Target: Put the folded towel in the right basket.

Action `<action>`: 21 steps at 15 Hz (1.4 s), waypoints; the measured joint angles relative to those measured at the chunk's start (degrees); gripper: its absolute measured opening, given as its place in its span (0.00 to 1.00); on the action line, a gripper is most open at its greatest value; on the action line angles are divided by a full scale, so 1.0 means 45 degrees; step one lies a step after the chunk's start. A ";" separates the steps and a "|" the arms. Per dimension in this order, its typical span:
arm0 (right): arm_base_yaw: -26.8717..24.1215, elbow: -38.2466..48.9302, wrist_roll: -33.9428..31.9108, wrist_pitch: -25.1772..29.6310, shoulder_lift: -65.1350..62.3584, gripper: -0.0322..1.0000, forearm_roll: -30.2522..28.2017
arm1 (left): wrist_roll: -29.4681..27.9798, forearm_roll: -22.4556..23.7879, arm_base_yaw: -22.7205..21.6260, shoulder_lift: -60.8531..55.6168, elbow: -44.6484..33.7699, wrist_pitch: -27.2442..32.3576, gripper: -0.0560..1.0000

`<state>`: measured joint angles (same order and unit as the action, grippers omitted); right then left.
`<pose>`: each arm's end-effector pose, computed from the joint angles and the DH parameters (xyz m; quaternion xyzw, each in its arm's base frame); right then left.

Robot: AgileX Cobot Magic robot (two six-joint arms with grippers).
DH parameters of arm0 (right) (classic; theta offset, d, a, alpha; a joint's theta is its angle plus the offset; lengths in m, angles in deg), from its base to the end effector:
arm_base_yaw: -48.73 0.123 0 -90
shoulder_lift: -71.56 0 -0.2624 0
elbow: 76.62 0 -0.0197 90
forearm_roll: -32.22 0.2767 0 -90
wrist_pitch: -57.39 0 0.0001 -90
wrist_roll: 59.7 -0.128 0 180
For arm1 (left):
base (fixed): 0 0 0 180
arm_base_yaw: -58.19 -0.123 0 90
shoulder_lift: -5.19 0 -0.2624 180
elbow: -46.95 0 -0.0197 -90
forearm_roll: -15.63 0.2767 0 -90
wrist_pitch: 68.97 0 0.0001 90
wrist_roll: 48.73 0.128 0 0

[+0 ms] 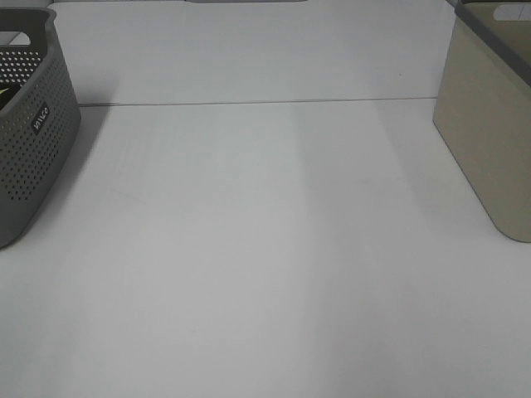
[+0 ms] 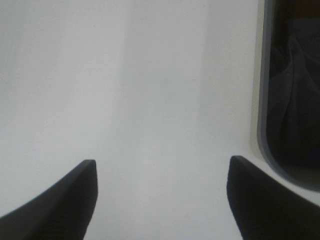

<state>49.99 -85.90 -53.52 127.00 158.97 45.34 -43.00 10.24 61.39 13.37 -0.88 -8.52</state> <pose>0.3218 0.0343 0.3561 -0.0535 0.9529 0.1020 0.2806 0.0723 -0.0145 0.2746 0.0679 0.8465 -0.0354 0.5268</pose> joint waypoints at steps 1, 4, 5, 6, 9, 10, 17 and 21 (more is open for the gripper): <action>0.0000 0.0802 0.0000 0.0000 -0.0802 0.70 0.0000 | 0.0000 0.0000 0.0000 0.0000 0.0000 0.0000 0.98; 0.0000 0.3323 0.0000 0.0000 -0.3069 0.70 -0.0013 | 0.0000 0.0000 0.0000 0.0000 0.0000 0.0000 0.98; 0.0000 0.4354 0.0000 0.0013 -0.3973 0.70 -0.0013 | 0.0000 0.0000 0.0000 0.0000 0.0000 0.0000 0.98; 0.0000 0.5399 0.0000 0.0025 -0.4889 0.70 -0.0013 | 0.0000 0.0000 0.0000 0.0000 0.0000 0.0000 0.98; 0.0000 0.8518 0.0000 -0.0306 -0.7614 0.70 -0.0013 | 0.0000 0.0000 0.0000 0.0000 0.0000 0.0000 0.98; 0.0000 0.9346 0.0000 -0.0318 -0.8378 0.70 -0.0064 | 0.0000 0.0000 0.0000 0.0000 0.0000 0.0000 0.98; 0.0000 1.2287 0.0000 -0.1350 -1.3140 0.70 -0.1273 | 0.0000 0.0000 0.0000 0.0000 0.0000 0.0000 0.98; 0.0000 1.2478 0.0064 -0.1566 -1.5635 0.70 -0.1273 | 0.0000 0.0000 0.0000 0.0000 0.0000 0.0000 0.98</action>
<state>49.99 -29.75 -53.23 119.95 88.62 39.61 -43.00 10.24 61.39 13.37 -0.88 -8.52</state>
